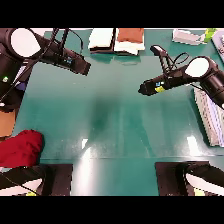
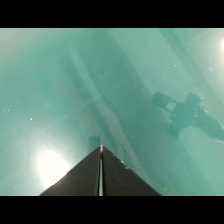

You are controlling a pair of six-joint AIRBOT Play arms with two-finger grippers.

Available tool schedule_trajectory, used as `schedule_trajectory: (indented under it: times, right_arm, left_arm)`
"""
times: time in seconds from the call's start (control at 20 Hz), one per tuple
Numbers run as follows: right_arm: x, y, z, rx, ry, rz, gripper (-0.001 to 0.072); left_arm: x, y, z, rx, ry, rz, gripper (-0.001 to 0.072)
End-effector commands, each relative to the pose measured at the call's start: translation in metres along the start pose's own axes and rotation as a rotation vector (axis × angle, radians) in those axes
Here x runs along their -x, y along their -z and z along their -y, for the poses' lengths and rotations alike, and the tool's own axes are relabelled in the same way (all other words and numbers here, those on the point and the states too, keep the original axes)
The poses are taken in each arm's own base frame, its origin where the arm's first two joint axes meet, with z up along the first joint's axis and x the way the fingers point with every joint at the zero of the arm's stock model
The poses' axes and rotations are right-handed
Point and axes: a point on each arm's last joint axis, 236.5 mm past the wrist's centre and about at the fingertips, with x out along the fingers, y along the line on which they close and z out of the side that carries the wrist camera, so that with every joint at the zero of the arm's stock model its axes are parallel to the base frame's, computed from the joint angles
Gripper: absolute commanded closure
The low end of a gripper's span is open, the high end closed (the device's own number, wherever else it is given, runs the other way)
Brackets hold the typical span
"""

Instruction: Fold the shirts.

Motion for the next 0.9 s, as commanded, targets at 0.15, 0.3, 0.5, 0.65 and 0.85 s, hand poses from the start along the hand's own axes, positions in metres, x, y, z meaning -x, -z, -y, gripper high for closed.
schedule_trajectory:
  times: [0.15, 0.3, 0.5, 0.65, 0.85]
  right_arm:
    - [0.0, 0.0, -0.001, 0.0, -0.002, 0.0, 0.0693]
    - [0.0, 0.0, 0.0, 0.0, -0.001, 0.001, 0.0693]
    - [0.0, 0.0, 0.0, 0.0, -0.001, 0.0, 0.0693]
    - [0.0, 0.0, -0.001, 0.0, -0.002, -0.001, 0.0693]
    - [0.0, 0.0, 0.0, 0.0, -0.001, 0.001, 0.0693]
  left_arm:
    - [0.0, 0.0, 0.0, 0.0, 0.0, 0.001, 0.0681]
    - [0.0, 0.0, 0.0, 0.0, 0.0, 0.0, 0.0681]
    - [0.0, -0.001, 0.0, 0.0, 0.0, 0.003, 0.0681]
    - [0.0, -0.017, 0.0, 0.002, -0.001, 0.072, 0.0682]
    - [0.015, 0.041, -0.048, 0.041, -0.147, -0.165, 0.0682]
